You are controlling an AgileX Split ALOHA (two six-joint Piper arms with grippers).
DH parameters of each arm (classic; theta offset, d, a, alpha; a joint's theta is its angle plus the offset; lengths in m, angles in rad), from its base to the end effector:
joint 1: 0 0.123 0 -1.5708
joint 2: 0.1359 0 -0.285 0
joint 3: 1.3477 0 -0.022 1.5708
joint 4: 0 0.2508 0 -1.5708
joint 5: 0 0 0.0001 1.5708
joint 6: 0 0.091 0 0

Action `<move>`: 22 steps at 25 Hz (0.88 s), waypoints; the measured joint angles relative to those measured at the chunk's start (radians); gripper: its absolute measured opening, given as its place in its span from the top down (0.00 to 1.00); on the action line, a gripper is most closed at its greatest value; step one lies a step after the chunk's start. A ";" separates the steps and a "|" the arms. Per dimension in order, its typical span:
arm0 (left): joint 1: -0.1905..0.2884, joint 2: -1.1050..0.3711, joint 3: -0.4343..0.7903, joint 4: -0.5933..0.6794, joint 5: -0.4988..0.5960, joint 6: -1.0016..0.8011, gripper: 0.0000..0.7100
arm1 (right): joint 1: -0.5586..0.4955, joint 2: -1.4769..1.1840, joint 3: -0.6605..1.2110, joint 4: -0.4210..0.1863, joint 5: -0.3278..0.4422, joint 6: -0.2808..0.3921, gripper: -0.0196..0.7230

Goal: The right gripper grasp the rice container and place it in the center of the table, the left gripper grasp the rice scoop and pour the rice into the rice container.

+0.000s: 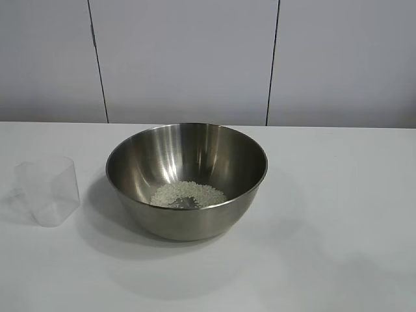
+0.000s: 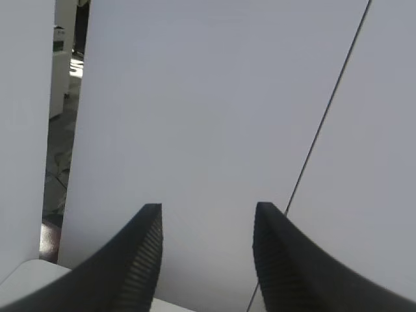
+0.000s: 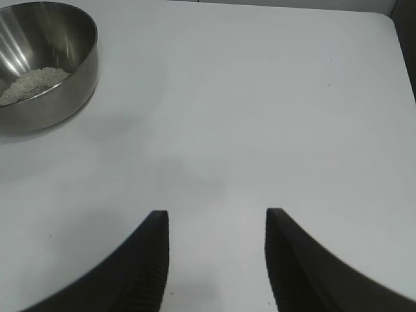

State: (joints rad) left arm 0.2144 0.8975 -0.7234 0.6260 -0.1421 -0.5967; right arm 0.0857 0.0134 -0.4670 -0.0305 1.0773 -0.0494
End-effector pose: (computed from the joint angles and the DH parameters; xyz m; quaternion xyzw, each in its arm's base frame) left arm 0.1936 0.0345 0.3705 -0.0364 0.6960 0.0566 0.7148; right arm 0.0002 -0.0024 0.2668 -0.0583 0.8672 -0.0063 0.4945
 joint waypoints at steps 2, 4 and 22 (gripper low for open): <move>-0.050 -0.068 0.000 -0.022 0.077 0.082 0.54 | 0.000 0.000 0.000 0.000 0.000 0.000 0.55; -0.084 -0.154 0.000 -0.033 0.162 0.108 0.54 | 0.000 0.000 0.000 0.000 0.000 0.000 0.55; -0.136 -0.703 -0.001 -0.704 1.294 0.740 0.48 | 0.000 0.000 0.000 0.000 0.001 0.000 0.55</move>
State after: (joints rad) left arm 0.0787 0.1944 -0.7242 -0.0776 1.1519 0.1433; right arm 0.0857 0.0134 -0.4670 -0.0305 1.0779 -0.0494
